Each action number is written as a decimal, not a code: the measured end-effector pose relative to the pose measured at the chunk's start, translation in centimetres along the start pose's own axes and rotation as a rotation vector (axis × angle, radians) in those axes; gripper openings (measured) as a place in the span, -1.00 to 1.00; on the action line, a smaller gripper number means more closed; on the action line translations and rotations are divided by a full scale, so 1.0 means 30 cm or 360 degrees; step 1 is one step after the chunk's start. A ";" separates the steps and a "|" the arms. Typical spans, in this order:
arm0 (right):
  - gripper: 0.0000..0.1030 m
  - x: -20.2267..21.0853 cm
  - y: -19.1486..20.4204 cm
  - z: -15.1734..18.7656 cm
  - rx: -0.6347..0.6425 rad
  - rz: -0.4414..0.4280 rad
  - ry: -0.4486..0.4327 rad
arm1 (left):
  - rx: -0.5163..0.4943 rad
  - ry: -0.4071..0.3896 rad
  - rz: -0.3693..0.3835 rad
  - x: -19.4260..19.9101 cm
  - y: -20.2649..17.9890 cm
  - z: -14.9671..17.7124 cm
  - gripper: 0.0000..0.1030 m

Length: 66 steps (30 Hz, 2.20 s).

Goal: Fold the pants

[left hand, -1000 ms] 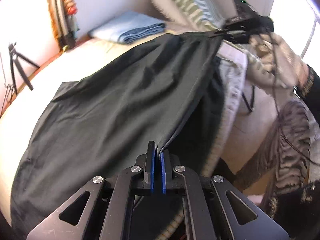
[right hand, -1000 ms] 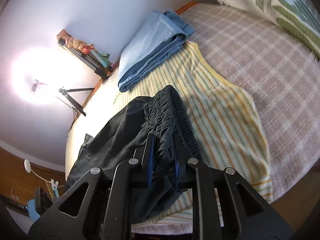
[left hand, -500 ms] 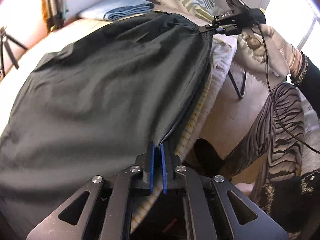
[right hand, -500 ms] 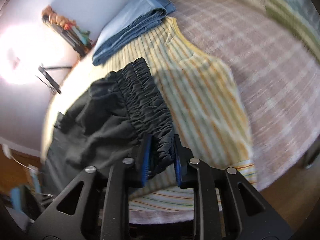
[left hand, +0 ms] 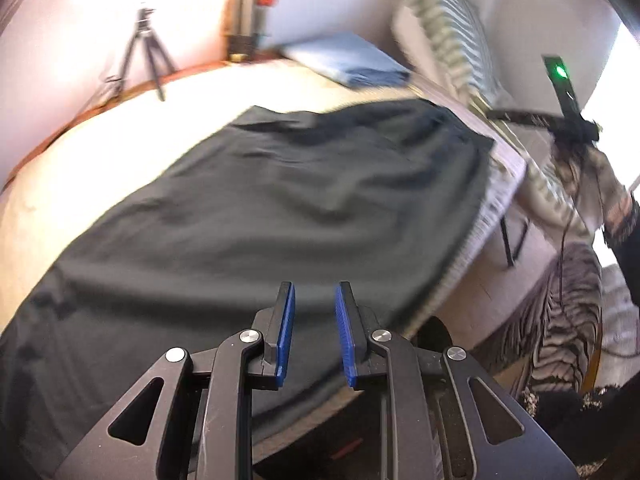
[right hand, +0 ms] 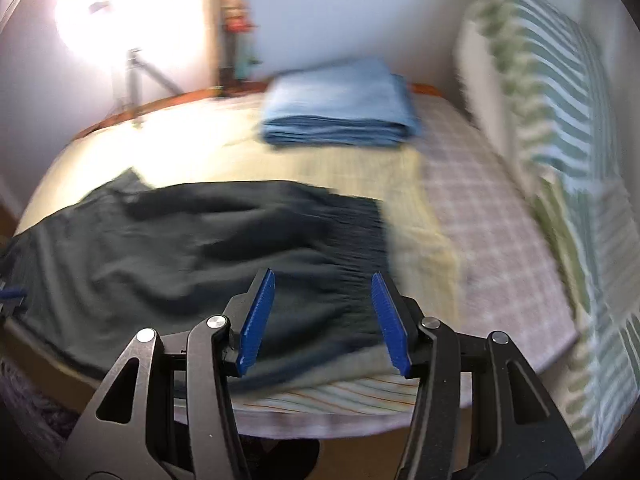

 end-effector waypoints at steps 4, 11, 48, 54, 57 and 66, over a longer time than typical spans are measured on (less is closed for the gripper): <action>0.02 -0.004 0.235 0.022 0.0147 -0.0345 0.0026 | 0.0102 -0.0005 -0.0157 0.101 0.165 0.030 -0.48; 0.02 -0.005 0.667 0.128 0.0481 -0.0867 0.0143 | 0.0558 -0.0048 -0.0375 0.279 0.471 0.187 -0.34; -0.51 -0.061 1.215 0.408 0.1303 -0.1140 0.0247 | 0.1753 -0.0258 -0.0948 0.571 1.205 0.773 -0.51; -0.51 -0.059 1.285 0.440 0.1439 -0.1117 0.0165 | 0.1730 -0.0256 -0.0954 0.571 1.215 0.782 -0.64; -0.63 -0.067 1.309 0.456 0.1501 -0.1108 0.0140 | 0.1707 -0.0276 -0.0971 0.578 1.217 0.784 -0.72; -0.93 -0.015 1.325 0.429 0.1437 -0.1216 0.0146 | 0.1686 -0.0338 -0.0996 0.606 1.225 0.783 -0.85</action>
Point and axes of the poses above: each gripper's, at about its wrist camera, not at the fingertips, and x roughly against the way its jaws point, y to its left, z to its underside, the point moved 5 cm from there along -x, roughly the way its jaws point, and after that the axes turned 9 degrees about -y, right-handed, at the moved point
